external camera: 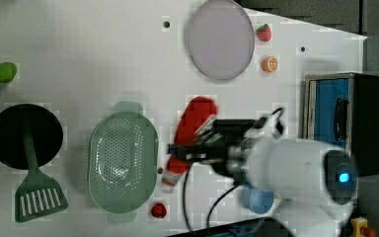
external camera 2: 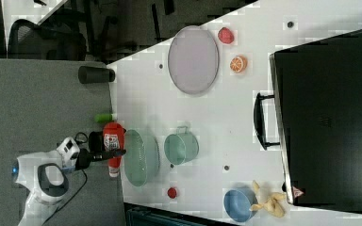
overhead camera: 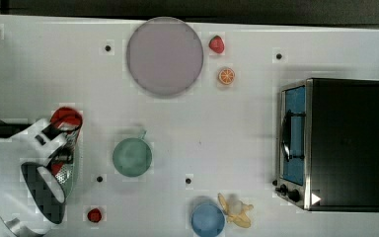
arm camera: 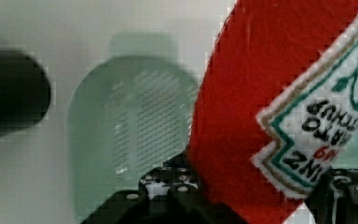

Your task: Pick Ketchup from the table and place it in strainer.

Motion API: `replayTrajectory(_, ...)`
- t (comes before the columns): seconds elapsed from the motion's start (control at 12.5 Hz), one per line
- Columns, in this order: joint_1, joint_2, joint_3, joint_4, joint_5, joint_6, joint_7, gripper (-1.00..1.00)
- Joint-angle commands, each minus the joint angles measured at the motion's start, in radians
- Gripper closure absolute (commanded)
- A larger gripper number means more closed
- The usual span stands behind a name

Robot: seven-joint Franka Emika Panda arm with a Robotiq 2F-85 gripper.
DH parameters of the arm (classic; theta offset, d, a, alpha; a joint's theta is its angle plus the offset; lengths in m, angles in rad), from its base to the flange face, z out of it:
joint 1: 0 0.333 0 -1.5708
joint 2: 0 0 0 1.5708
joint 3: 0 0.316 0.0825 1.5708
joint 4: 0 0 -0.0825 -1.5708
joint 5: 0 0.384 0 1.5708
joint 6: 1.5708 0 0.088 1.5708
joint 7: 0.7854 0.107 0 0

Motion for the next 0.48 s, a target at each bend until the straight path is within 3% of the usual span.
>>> replayTrajectory(0.08, 0.008, 0.082, 0.028, 0.010, 0.005, 0.122, 0.230, -0.25)
replayTrajectory(0.24, 0.026, 0.164, 0.029, 0.009, -0.014, 0.204, 0.246, -0.33)
replayTrajectory(0.48, 0.035, 0.269, 0.021, 0.010, -0.076, 0.267, 0.250, -0.97)
